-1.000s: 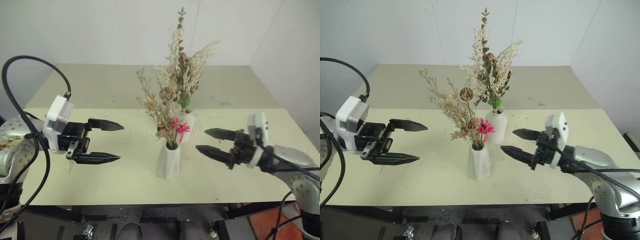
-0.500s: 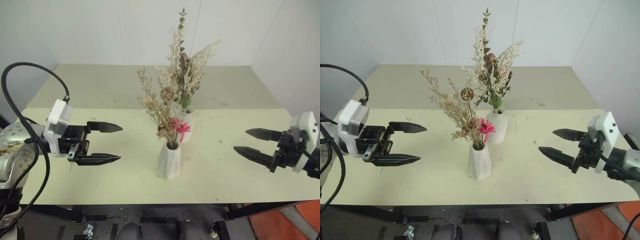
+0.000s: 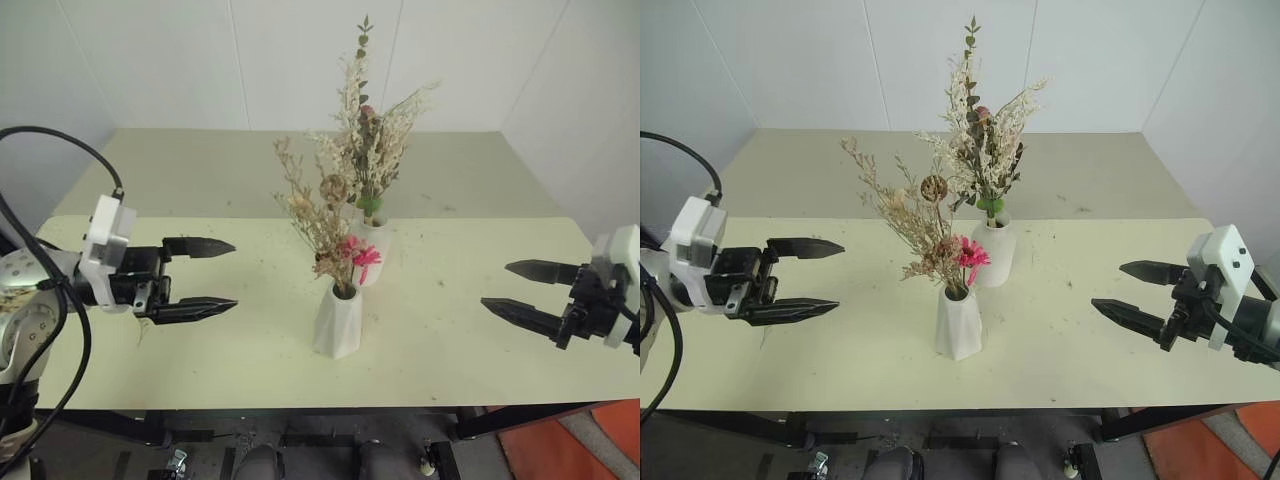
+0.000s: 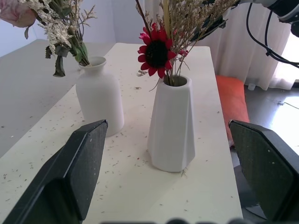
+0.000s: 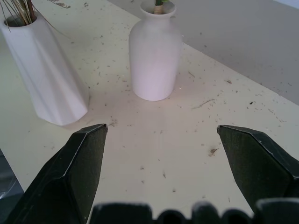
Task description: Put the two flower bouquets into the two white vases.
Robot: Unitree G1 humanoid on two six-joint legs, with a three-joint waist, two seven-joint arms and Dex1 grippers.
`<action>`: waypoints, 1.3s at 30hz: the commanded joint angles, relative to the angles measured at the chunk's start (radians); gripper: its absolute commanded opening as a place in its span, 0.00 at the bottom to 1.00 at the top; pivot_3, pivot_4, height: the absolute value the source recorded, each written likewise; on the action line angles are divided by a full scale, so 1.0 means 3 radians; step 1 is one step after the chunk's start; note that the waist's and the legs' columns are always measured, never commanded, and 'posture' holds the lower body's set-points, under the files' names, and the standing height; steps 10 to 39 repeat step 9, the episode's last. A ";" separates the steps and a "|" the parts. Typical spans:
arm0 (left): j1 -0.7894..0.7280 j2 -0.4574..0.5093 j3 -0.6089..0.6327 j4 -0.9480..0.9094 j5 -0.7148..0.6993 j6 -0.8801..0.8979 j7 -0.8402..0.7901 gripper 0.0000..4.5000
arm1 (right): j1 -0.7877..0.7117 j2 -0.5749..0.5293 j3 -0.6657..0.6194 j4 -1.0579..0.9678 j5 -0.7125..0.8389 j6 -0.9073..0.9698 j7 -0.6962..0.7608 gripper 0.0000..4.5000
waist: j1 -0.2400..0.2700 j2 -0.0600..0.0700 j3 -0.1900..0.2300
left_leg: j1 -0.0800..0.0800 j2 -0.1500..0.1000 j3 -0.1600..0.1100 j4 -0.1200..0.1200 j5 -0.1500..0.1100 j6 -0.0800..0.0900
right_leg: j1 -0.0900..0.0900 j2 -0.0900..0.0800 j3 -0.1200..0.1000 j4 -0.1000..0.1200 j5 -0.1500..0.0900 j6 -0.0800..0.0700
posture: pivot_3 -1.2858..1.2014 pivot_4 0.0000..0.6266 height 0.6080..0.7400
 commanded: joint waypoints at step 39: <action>0.0040 -0.0009 0.0077 -0.0169 -0.0029 -0.0043 0.0088 1.00 | -0.0093 -0.0101 -0.0063 0.0025 -0.0081 -0.0122 0.0060 1.00 | 0.0000 0.0000 0.0000 | 0.0001 0.0000 0.0000 0.0000 0.0000 0.0000 | 0.0001 0.0000 0.0000 0.0000 0.0000 0.0000 | 0.52 0.24 1.00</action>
